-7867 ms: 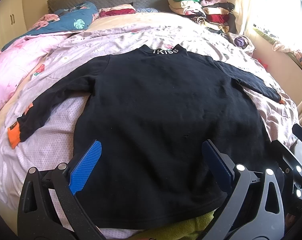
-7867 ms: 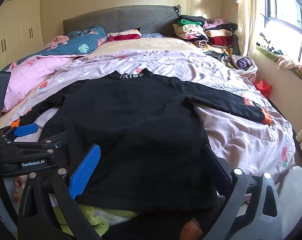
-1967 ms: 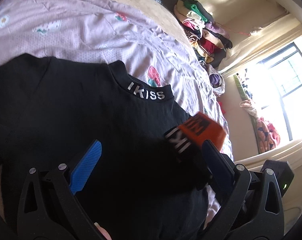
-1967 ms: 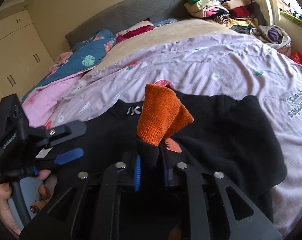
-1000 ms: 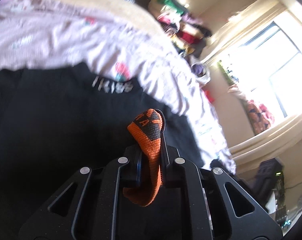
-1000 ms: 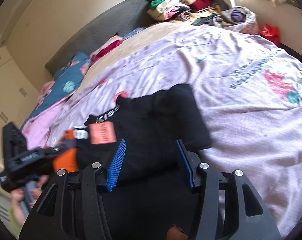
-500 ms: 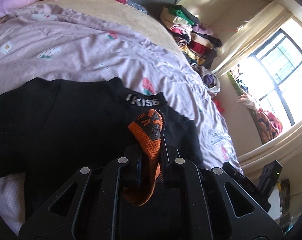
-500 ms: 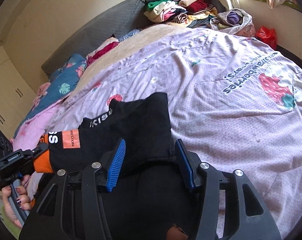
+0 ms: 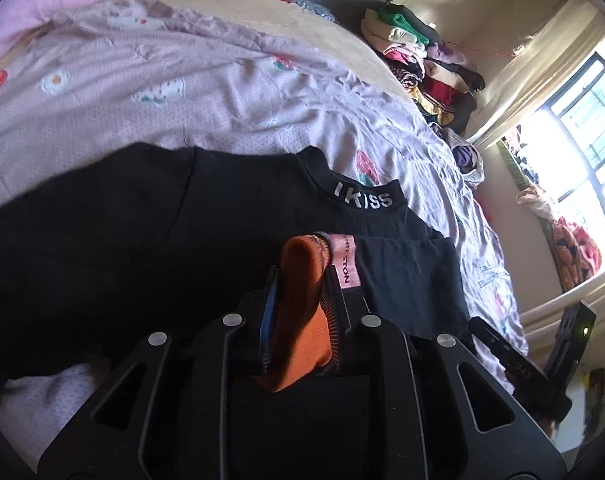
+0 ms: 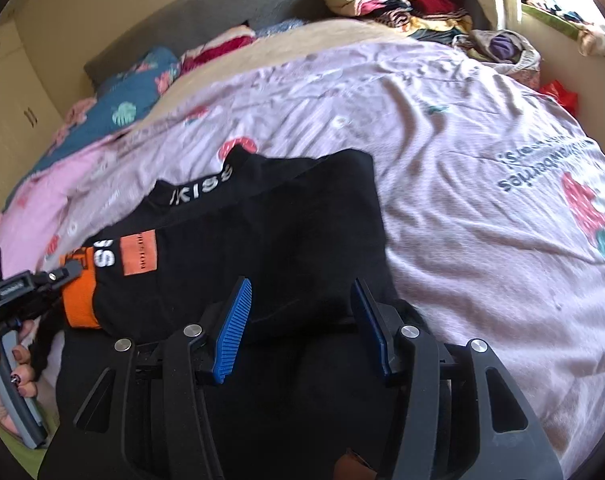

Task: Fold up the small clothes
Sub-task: 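Move the left tool toward the second orange-topped sock by the sleeve cuff, then grasp the second sock's orange top with the left tool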

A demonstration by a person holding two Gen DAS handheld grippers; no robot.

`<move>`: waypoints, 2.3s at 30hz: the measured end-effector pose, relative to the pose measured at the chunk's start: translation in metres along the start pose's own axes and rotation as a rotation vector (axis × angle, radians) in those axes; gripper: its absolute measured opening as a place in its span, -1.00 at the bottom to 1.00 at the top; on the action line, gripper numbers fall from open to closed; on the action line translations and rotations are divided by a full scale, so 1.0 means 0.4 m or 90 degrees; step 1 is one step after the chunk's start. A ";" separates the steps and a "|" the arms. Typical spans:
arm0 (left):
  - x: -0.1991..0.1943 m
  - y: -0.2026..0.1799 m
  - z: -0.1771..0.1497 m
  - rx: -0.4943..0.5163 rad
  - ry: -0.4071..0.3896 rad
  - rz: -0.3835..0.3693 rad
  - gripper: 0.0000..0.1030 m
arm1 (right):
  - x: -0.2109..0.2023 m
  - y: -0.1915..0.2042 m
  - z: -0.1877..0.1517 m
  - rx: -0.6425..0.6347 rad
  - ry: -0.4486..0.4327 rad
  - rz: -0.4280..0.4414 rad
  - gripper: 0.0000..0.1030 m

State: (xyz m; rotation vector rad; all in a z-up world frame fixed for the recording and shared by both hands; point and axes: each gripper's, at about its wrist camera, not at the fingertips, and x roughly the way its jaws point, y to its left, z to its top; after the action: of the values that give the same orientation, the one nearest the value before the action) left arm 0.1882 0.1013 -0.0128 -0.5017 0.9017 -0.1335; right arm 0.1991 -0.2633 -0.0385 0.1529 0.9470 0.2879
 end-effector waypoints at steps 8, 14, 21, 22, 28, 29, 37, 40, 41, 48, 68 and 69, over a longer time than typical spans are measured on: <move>-0.033 -0.064 -0.005 0.070 -0.032 0.030 -0.36 | 0.052 0.049 0.018 -0.031 0.042 0.022 0.04; 0.090 -0.091 -0.062 0.108 0.067 0.078 -0.02 | 0.127 0.032 0.003 -0.021 0.112 0.000 0.09; 0.117 -0.063 -0.090 0.115 0.081 0.106 0.18 | 0.097 0.036 -0.014 -0.021 0.092 0.002 0.18; 0.106 -0.059 -0.088 0.107 0.077 0.101 0.24 | 0.079 0.041 -0.018 -0.023 0.083 0.008 0.21; 0.021 -0.049 -0.064 0.088 0.028 0.096 0.44 | -0.002 0.080 -0.019 -0.042 0.027 0.030 0.60; 0.008 -0.046 -0.062 0.085 0.021 0.098 0.47 | -0.017 0.088 -0.019 -0.045 0.015 0.036 0.66; -0.051 0.022 -0.067 0.058 0.001 0.160 0.82 | -0.095 0.157 -0.012 -0.079 -0.055 0.042 0.91; -0.065 0.055 -0.075 0.042 0.006 0.170 0.82 | -0.105 0.173 -0.014 -0.083 -0.064 0.045 0.91; -0.073 0.067 -0.078 0.036 0.005 0.170 0.82 | -0.107 0.178 -0.014 -0.084 -0.066 0.046 0.91; -0.131 0.124 -0.085 0.008 -0.018 0.172 0.82 | -0.101 0.239 -0.021 -0.113 -0.065 0.058 0.91; -0.288 0.293 -0.126 -0.088 -0.062 0.231 0.82 | -0.059 0.460 -0.060 -0.236 -0.036 0.112 0.91; -0.297 0.303 -0.129 -0.092 -0.063 0.233 0.82 | -0.055 0.471 -0.062 -0.242 -0.033 0.115 0.91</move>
State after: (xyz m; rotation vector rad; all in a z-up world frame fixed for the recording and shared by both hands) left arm 0.0626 0.2266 -0.0113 -0.4649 0.8949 0.2887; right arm 0.1336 -0.0910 0.0122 -0.1039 0.8129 0.6217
